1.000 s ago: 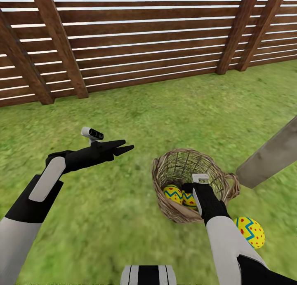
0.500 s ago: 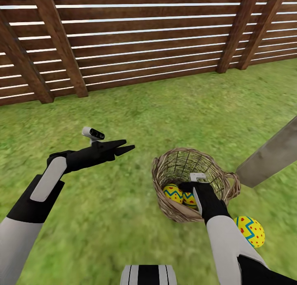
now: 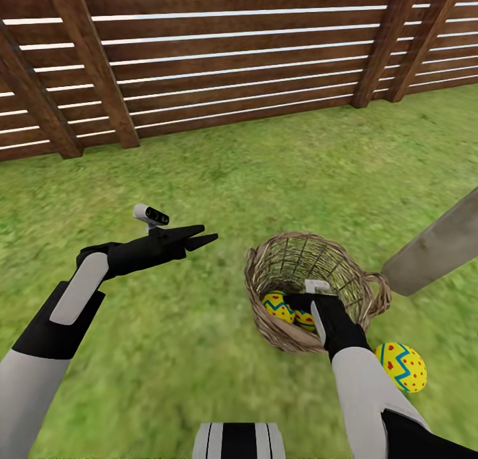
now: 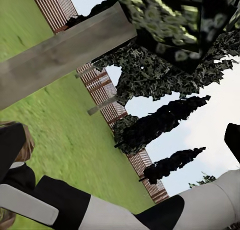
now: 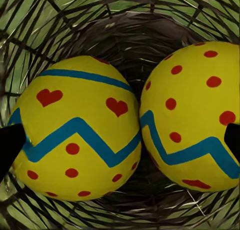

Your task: Take the three Easter eggs out of the wicker basket on the lawn in the garden, then place them on the lawn next to a single tree (choose any tree) so that all three eggs are next to the same tree and none are left in the basket.

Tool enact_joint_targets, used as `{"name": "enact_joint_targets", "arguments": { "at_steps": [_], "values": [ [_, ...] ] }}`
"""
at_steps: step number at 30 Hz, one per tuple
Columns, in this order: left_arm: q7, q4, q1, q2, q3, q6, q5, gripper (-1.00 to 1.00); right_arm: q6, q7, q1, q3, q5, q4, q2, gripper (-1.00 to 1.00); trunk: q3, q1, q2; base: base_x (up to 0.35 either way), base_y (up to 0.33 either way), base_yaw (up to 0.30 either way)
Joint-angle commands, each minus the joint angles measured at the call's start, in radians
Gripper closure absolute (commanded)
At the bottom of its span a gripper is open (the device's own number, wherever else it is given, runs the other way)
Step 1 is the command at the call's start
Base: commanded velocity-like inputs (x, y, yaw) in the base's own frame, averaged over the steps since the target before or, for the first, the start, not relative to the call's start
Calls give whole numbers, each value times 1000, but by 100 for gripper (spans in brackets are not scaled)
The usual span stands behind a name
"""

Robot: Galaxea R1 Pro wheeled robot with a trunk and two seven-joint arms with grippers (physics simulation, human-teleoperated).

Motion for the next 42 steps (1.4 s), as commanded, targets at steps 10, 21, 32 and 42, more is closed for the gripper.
{"name": "enact_joint_targets", "arguments": {
  "at_steps": [10,21,32,42],
  "values": [
    [-1,1,-1,0,-1,4,2,-100,4,10,-1,0,-93,-11,1,-100,-1,0,0,0,0,0],
    [-1,1,-1,0,-1,4,2,-100,3,6,-2,0,-95,-11,4,-100,-24,3,-2,0,0,0],
    [-12,2,7,-10,8,-19,11,-100,-1,6,-14,11,-96,-34,-11,-100,-24,3,-2,4,0,0],
    [-26,2,10,-11,10,-75,10,-100,14,5,-22,21,-101,-69,-22,-100,-24,3,-2,264,0,0]
  ]
}}
